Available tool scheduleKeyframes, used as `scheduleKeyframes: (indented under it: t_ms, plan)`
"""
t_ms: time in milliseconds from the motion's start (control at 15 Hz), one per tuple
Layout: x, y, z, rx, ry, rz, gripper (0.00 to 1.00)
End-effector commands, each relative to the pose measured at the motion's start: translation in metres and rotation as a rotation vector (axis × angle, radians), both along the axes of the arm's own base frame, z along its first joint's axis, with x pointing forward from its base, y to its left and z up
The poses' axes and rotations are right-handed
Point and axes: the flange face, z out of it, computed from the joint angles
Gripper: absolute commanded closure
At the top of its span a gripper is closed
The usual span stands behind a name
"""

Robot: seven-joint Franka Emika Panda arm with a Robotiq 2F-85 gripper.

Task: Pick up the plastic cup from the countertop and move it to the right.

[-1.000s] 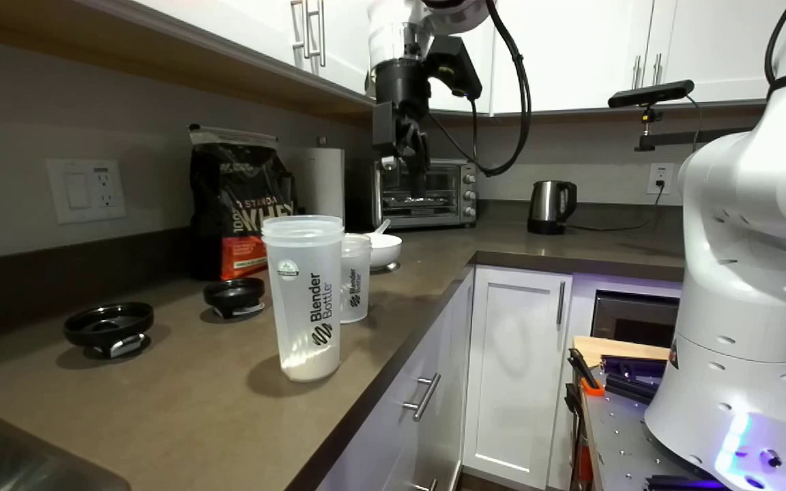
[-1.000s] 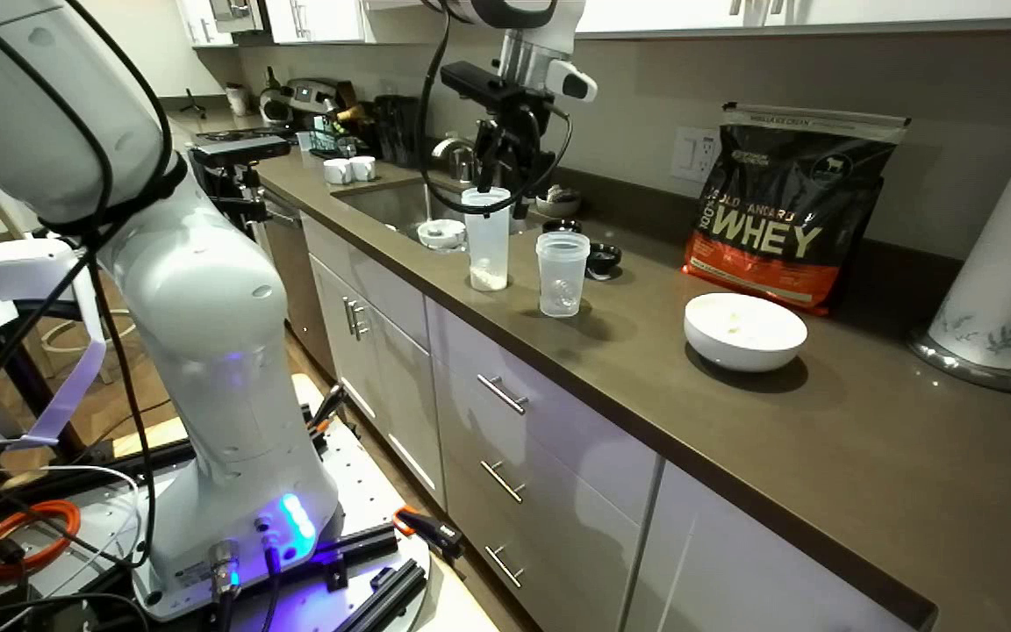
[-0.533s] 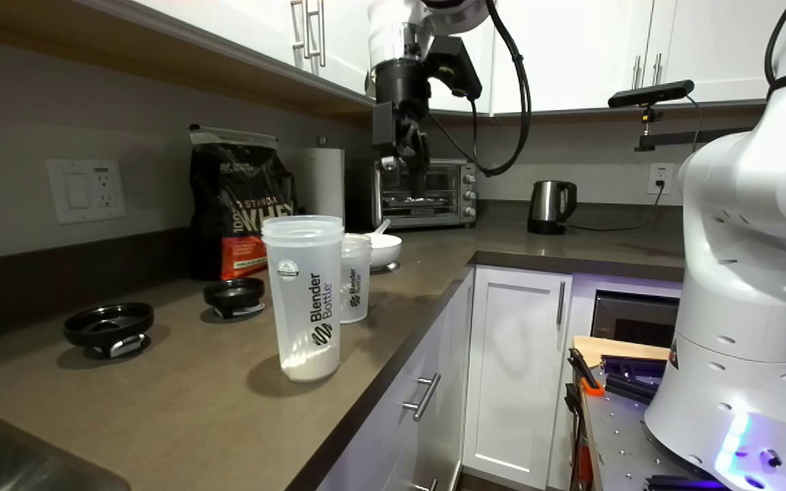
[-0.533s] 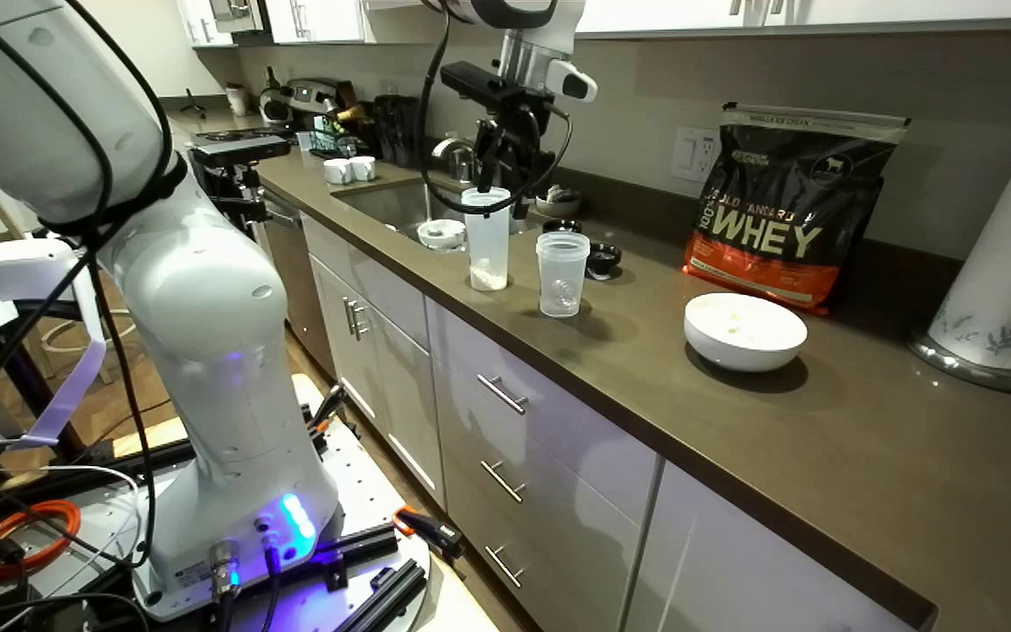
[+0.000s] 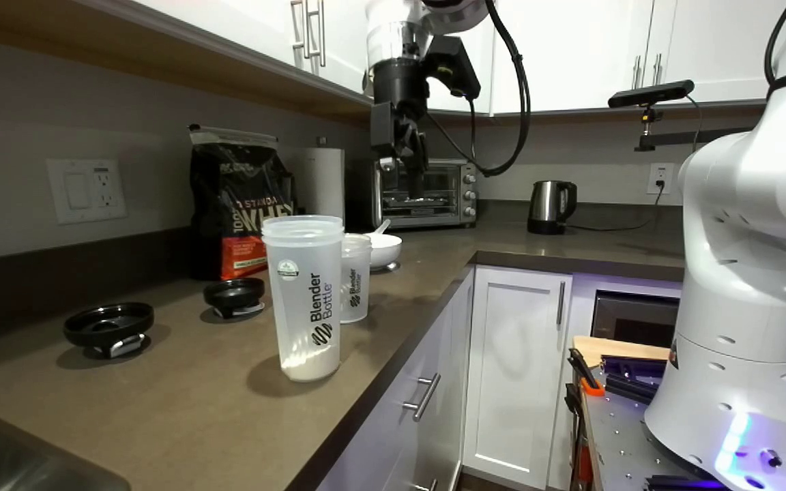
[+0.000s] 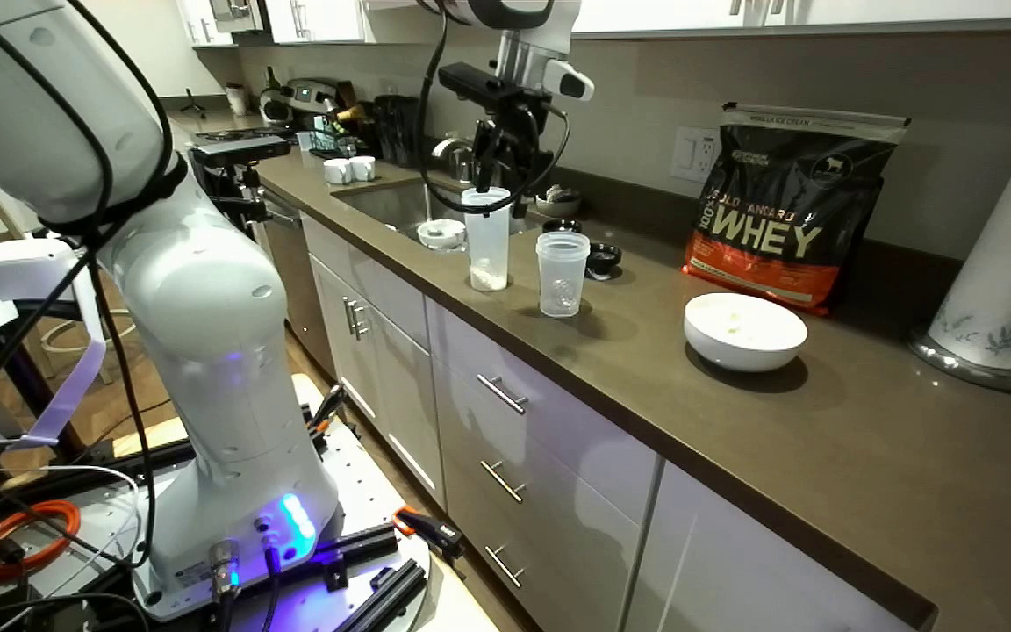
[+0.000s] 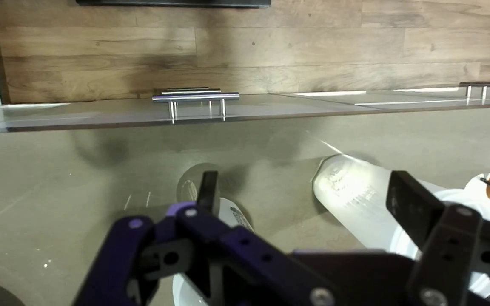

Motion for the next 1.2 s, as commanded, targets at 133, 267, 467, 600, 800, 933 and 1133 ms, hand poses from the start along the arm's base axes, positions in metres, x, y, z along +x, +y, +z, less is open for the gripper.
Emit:
scheduleKeyframes:
  t_ms: [133,267,467,600,800,933,1133]
  plan:
    - [0.011,0.019,0.002,-0.031,-0.031,0.028,0.00]
    - [0.017,0.025,0.005,-0.040,-0.057,0.033,0.00]
    - [0.030,0.035,0.013,-0.051,-0.100,0.043,0.00]
    - [0.042,0.043,0.016,-0.066,-0.135,0.046,0.00]
    - [0.058,0.060,0.007,-0.076,-0.146,0.068,0.00]
    - [0.067,0.071,-0.003,-0.078,-0.139,0.084,0.00]
    - [0.076,0.084,-0.013,-0.079,-0.123,0.109,0.00]
